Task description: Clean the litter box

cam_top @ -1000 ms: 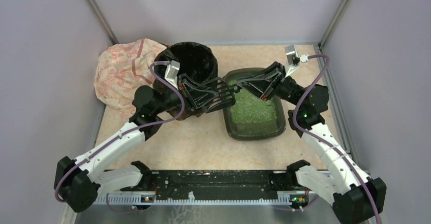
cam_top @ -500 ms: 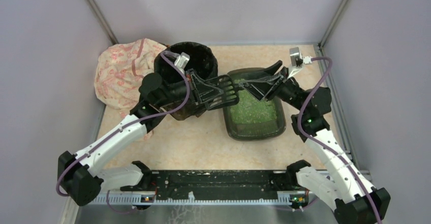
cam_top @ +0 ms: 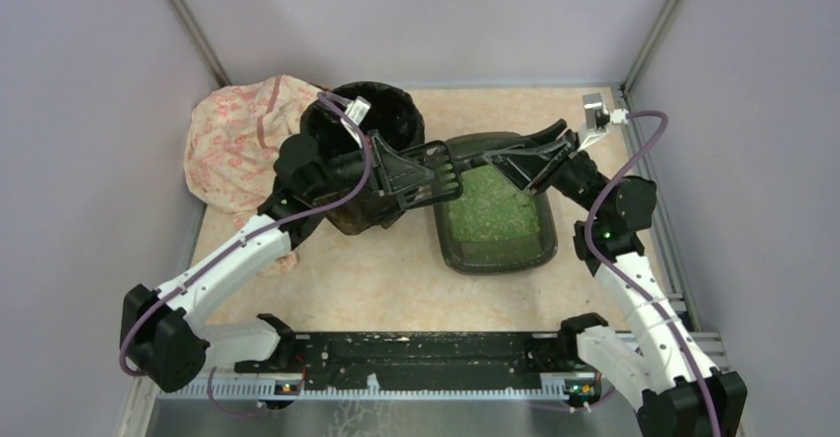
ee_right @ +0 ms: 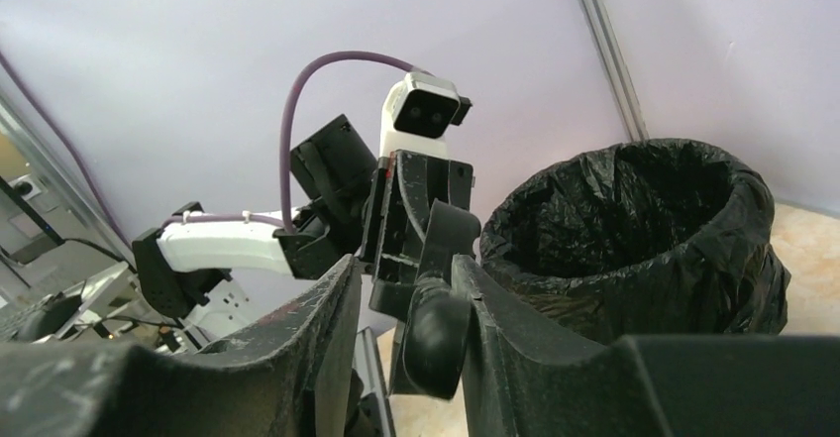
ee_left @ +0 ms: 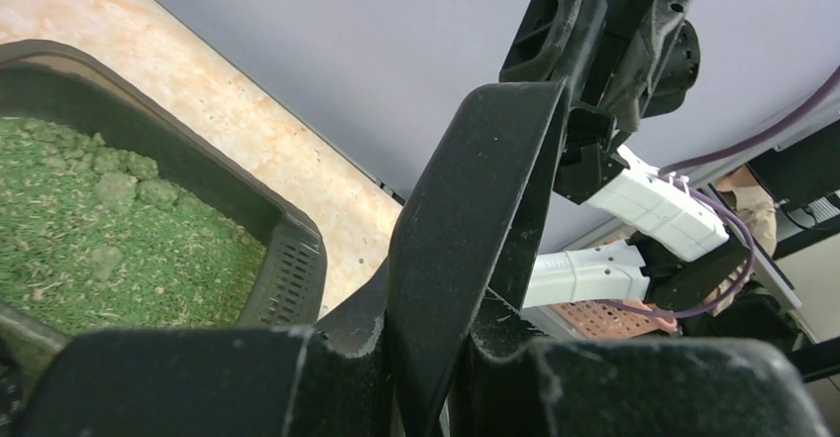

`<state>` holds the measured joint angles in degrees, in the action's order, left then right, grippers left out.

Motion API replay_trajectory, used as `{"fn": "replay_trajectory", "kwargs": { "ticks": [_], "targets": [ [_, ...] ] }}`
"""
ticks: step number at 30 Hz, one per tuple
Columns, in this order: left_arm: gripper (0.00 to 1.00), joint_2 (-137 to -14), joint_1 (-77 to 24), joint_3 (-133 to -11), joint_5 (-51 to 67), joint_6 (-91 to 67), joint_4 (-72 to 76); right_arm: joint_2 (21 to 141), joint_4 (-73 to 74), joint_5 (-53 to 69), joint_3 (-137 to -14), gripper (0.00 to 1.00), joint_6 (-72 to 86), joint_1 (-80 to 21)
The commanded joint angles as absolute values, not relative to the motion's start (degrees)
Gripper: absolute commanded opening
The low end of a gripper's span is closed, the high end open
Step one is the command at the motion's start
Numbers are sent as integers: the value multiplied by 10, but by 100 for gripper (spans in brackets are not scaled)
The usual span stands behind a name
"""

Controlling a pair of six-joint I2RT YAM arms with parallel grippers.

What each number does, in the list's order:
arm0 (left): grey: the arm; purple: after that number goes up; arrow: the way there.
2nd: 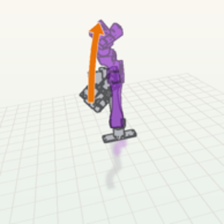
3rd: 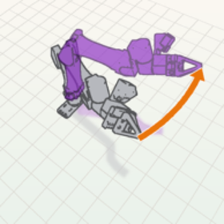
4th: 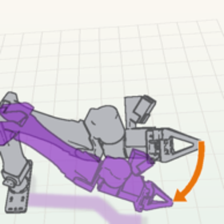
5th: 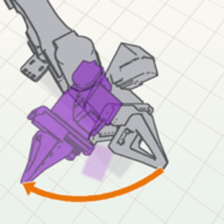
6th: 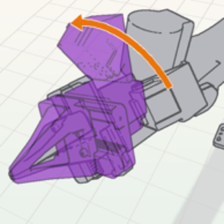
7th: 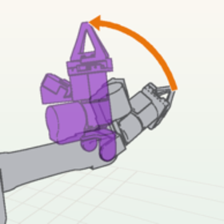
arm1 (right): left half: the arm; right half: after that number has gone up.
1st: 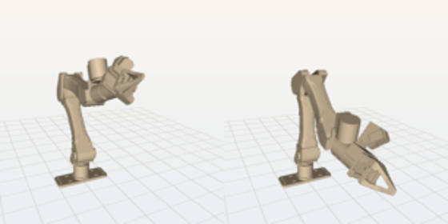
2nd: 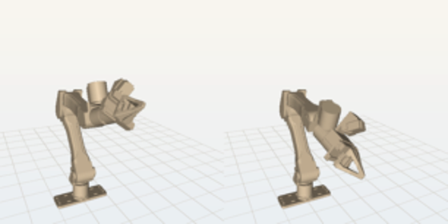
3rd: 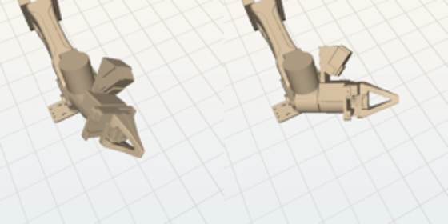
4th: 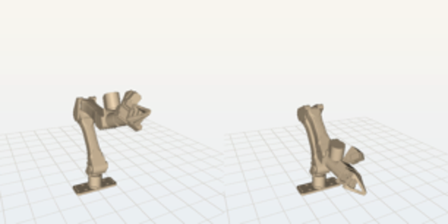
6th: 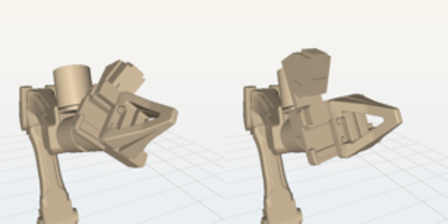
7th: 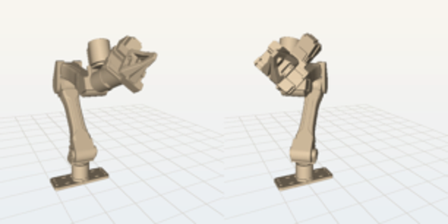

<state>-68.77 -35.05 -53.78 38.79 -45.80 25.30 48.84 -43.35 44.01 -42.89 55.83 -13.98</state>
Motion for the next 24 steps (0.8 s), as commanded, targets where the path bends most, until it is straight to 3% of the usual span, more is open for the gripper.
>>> {"fn": "replay_trajectory", "kwargs": {
  "ticks": [1, 4, 10, 24],
  "targets": [
    [0, -674, -333, -566, 388, -441, 241, 481, -463, 457, -440, 41, 563, -134],
    [0, -674, -332, -566, 392, -444, 246, 479, -430, 457, -446, 47, 540, -134],
    [0, -679, -333, -551, 408, -458, 282, 486, -432, 459, -442, 48, 539, -134],
    [0, -662, -336, -524, 391, -439, 278, 511, -496, 463, -435, 39, 572, -136]
  ]
}}
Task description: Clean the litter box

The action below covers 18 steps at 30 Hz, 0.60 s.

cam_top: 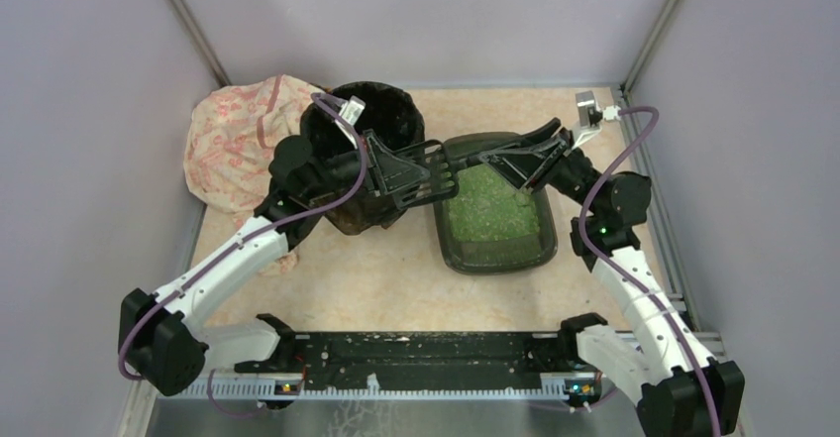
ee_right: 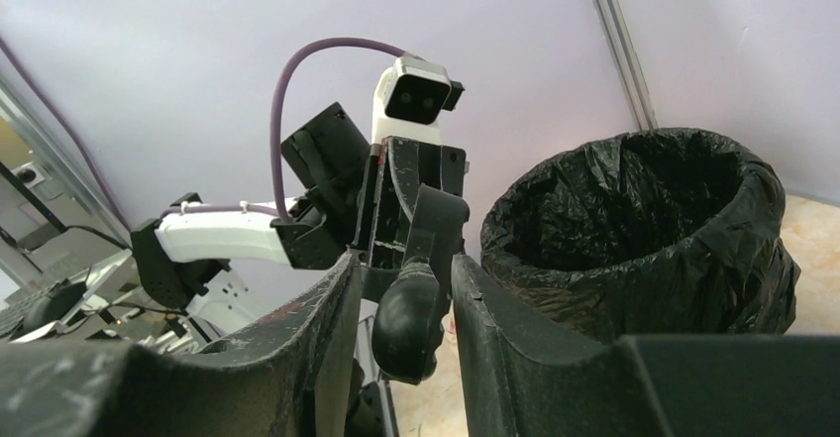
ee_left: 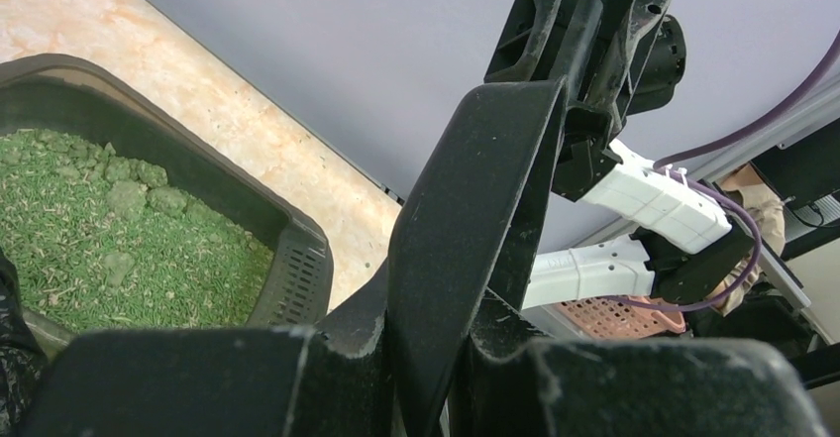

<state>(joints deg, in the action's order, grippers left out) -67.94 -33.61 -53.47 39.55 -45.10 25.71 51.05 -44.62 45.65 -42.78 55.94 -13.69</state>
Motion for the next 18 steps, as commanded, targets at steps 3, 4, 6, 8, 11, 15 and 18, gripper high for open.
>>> {"fn": "replay_trajectory", "kwargs": {
  "ticks": [3, 4, 6, 8, 11, 15, 18],
  "targets": [
    [0, -665, -336, -525, 398, -439, 279, 514, -498, 463, -433, 35, 566, -140],
    [0, -665, -337, -525, 400, -440, 279, 513, -494, 463, -433, 35, 562, -144],
    [0, -665, -337, -520, 399, -441, 280, 514, -482, 462, -435, 34, 551, -150],
    [0, -663, -337, -514, 396, -441, 284, 517, -473, 462, -437, 33, 543, -156],
    [0, -663, -337, -516, 395, -441, 285, 523, -470, 461, -436, 31, 535, -165],
    [0, -658, -337, -518, 393, -440, 285, 523, -454, 457, -437, 30, 519, -174],
    [0, -655, -337, -520, 390, -437, 281, 523, -447, 456, -437, 30, 512, -177]
  ]
}}
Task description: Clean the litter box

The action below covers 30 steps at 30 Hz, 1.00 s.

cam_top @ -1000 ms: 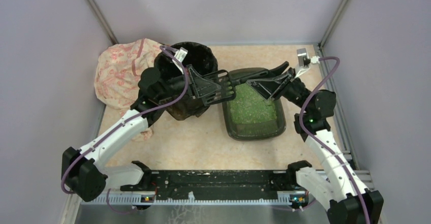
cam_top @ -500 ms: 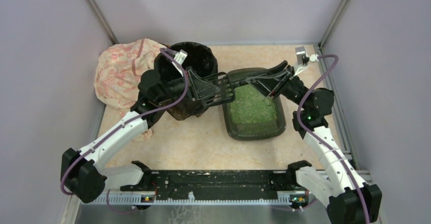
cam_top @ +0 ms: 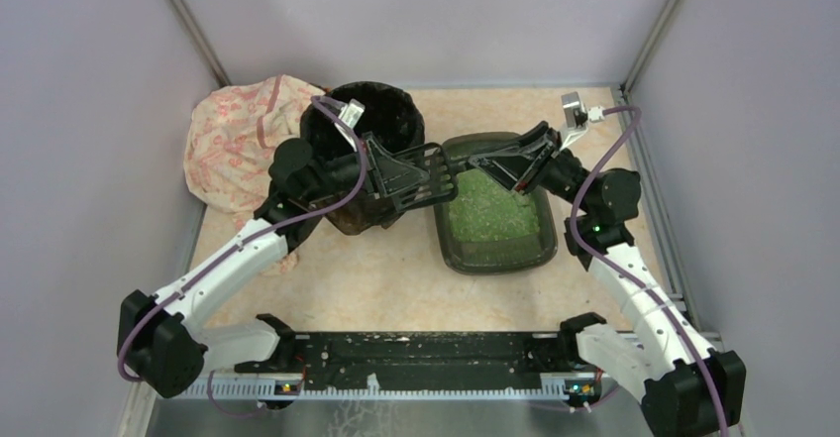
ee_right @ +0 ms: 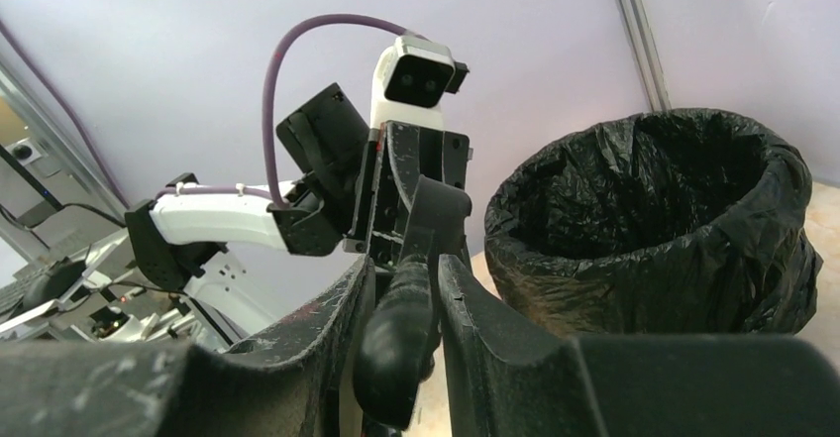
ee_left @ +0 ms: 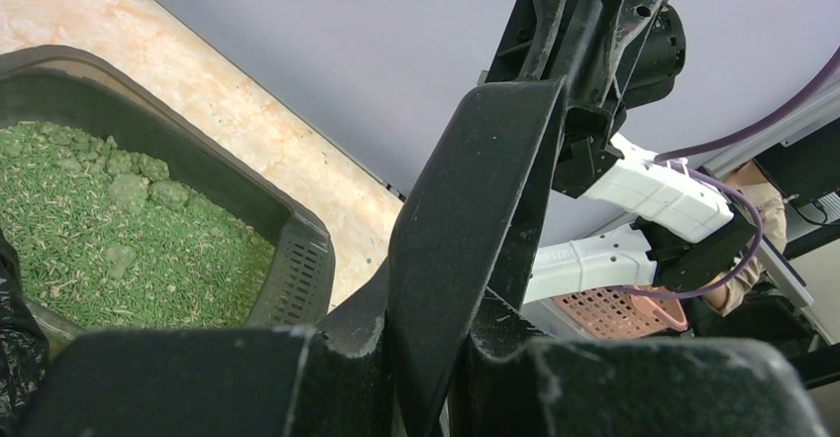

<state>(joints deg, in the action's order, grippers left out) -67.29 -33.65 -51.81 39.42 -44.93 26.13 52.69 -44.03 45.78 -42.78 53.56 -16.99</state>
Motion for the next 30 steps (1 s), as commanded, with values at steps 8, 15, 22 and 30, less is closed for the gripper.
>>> {"fn": "replay_trajectory", "kwargs": {
  "ticks": [8, 15, 22, 30],
  "targets": [
    [0, -653, -337, -521, 391, -433, 275, 518, -435, 453, -435, 25, 504, -177],
    [0, -654, -337, -507, 397, -436, 280, 515, -430, 452, -437, 17, 498, -177],
    [0, -647, -337, -486, 393, -439, 283, 510, -432, 449, -431, 0, 492, -177],
    [31, -649, -337, -491, 374, -438, 259, 507, -400, 439, -438, 0, 480, -177]
  ]
}}
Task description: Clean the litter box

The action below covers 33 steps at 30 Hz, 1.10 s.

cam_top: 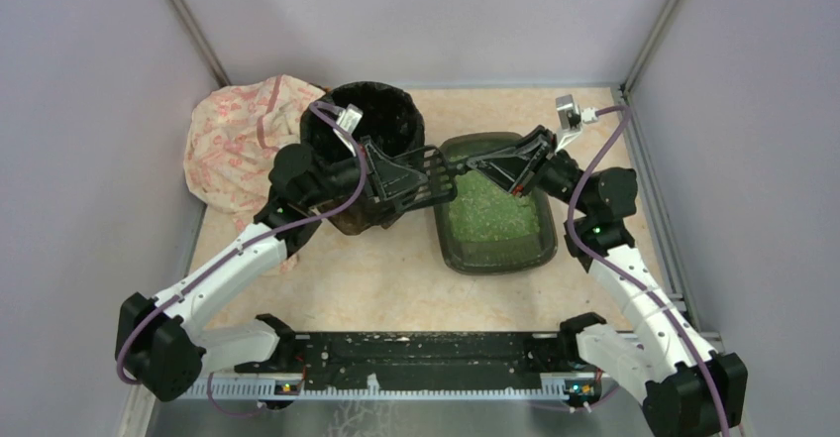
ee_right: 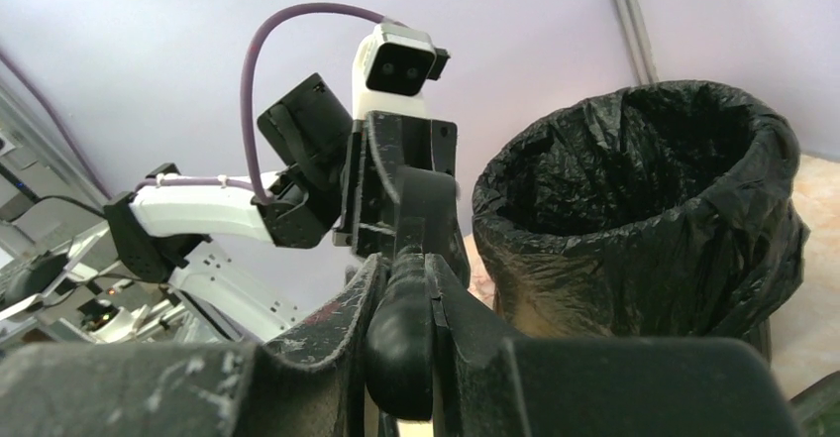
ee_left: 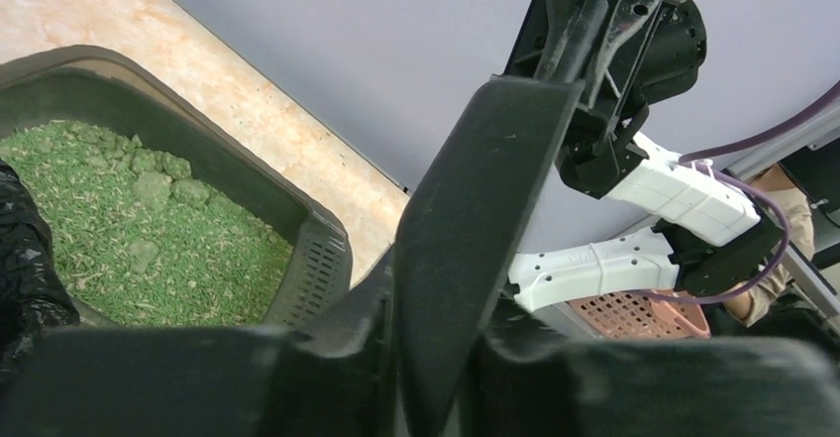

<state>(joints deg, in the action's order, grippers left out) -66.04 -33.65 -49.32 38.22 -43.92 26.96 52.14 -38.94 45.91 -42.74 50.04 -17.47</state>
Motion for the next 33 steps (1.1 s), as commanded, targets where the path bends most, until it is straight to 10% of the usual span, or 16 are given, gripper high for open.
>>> {"fn": "replay_trajectory", "kwargs": {
  "ticks": [1, 3, 6, 33],
  "targets": [
    [45, -646, -337, -489, 366, -435, 253, 510, -397, 441, -441, 0, 480, -177],
    [81, -639, -337, -483, 357, -422, 238, 517, -397, 445, -445, 0, 483, -177],
    [96, -618, -338, -468, 336, -369, 173, 525, -381, 438, -458, 0, 478, -176],
    [90, -476, -338, -529, 171, -153, -117, 598, 140, 63, -636, 0, 277, -85]
  ]
}}
